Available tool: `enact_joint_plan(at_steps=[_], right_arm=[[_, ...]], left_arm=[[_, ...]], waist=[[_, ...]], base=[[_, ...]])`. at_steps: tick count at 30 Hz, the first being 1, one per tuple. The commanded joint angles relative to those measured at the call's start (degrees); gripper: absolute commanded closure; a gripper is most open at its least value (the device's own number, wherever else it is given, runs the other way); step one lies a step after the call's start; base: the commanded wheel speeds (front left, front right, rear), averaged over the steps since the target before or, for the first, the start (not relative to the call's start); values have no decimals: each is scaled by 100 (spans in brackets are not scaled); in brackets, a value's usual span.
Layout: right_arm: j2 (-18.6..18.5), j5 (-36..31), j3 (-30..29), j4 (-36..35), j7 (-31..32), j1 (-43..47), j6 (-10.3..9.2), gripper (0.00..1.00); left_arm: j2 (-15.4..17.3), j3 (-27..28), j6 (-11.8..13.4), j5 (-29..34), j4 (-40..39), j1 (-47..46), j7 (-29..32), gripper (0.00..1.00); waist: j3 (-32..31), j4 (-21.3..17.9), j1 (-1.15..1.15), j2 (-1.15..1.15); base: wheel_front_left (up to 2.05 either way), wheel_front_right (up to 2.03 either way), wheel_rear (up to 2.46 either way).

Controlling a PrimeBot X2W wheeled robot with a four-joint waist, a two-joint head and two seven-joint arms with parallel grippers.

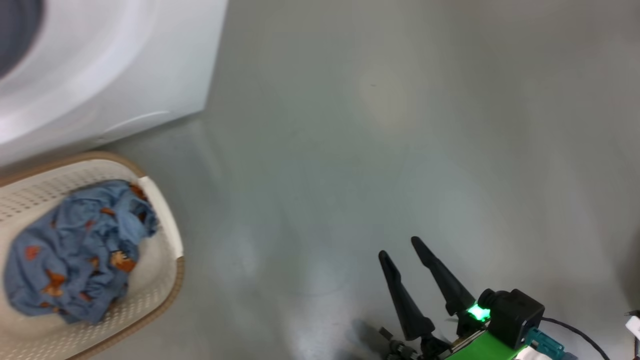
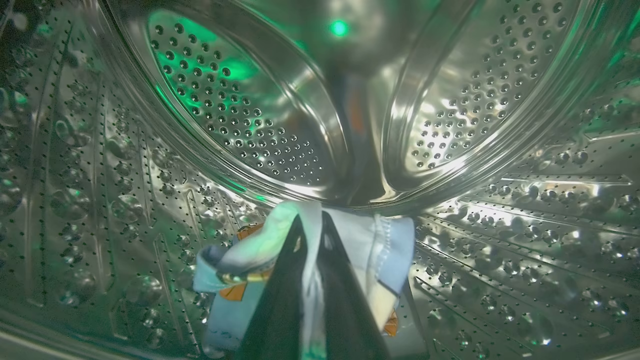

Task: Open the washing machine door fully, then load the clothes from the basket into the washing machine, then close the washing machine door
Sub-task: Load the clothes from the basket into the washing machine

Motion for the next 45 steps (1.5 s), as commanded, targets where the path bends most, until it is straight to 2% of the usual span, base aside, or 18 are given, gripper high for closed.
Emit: enact_joint_plan(at_steps=[1,5,8,11,12,13,19,25,30,33,45], right_arm=[[-45,64,170,-155,-28,136,35,0],[-45,160,282,-197,-28,187,35,0],[-45,199,321,-224,-28,260,35,0],[-45,213,331,-227,-28,304,35,0],[-45,219,319,-221,-28,310,35,0],[-45,225,300,-212,-28,308,35,0],[-45,250,218,-177,-28,216,35,0],[-45,210,113,-106,-28,87,35,0],[-45,134,-19,18,-28,3,35,0],[-45,48,-84,120,-28,-58,35,0],[-45,-267,-471,342,-28,-101,35,0]], left_arm=[[309,9,-19,12,-64,-111,-47,100],[479,-248,-94,236,153,-240,117,100],[541,-388,-117,331,409,-345,472,100],[537,-480,-121,377,576,-460,709,54],[523,-523,-132,402,615,-486,765,2],[508,-576,-117,439,669,-498,844,0],[306,-605,58,398,805,-515,892,0],[-58,-444,401,180,777,-311,233,0],[-440,-311,440,-46,743,144,-118,0],[-761,-262,380,-169,598,609,-213,0],[-1677,107,350,-295,-1317,2779,-235,0]], waist=[[239,-258,0,0],[265,-446,0,0],[257,-498,0,0],[235,-508,0,0],[224,-500,0,0],[209,-487,0,0],[101,-346,0,0],[-144,-35,0,0],[-489,294,0,0],[-817,567,0,0],[-1833,1457,0,0]], base=[[0,0,0],[0,0,0],[0,0,0],[0,0,0],[0,0,0],[0,0,0],[0,0,0],[0,0,0],[0,0,0],[0,0,0],[0,0,0]])
